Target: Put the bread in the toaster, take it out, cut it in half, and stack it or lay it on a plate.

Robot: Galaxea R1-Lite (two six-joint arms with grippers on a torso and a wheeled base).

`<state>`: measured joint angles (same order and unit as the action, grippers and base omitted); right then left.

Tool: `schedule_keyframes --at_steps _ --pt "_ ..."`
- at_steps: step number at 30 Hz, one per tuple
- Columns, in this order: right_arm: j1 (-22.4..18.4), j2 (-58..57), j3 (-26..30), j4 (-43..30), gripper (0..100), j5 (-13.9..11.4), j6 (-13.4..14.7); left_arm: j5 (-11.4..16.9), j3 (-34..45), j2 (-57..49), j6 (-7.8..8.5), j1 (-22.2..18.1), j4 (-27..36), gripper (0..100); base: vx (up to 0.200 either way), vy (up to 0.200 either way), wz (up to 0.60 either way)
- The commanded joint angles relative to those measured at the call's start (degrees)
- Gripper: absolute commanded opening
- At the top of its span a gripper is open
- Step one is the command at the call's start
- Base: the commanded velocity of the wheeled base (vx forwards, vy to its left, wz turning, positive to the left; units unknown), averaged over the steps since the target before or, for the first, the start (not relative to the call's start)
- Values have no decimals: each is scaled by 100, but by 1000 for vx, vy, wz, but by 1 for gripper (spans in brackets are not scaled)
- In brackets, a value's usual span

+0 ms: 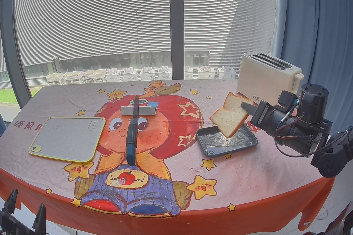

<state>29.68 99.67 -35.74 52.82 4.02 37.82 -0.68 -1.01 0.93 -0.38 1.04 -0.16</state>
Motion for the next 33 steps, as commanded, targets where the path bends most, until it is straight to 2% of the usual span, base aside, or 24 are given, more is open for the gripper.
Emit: schedule_keyframes --at_steps 1,18,23,33 --pt "11 17 -12 0 0 64 -2 -2 101 -93 3 2 -2 100 0 0 0" --pt "11 290 -47 9 0 213 7 -2 101 -93 3 2 -2 100 0 0 0" --pt "46 448 -73 9 0 266 226 -2 101 -93 -6 2 -2 100 0 0 0" --pt "160 589 -73 18 0 301 270 -2 101 -93 -6 2 -2 100 0 0 0"
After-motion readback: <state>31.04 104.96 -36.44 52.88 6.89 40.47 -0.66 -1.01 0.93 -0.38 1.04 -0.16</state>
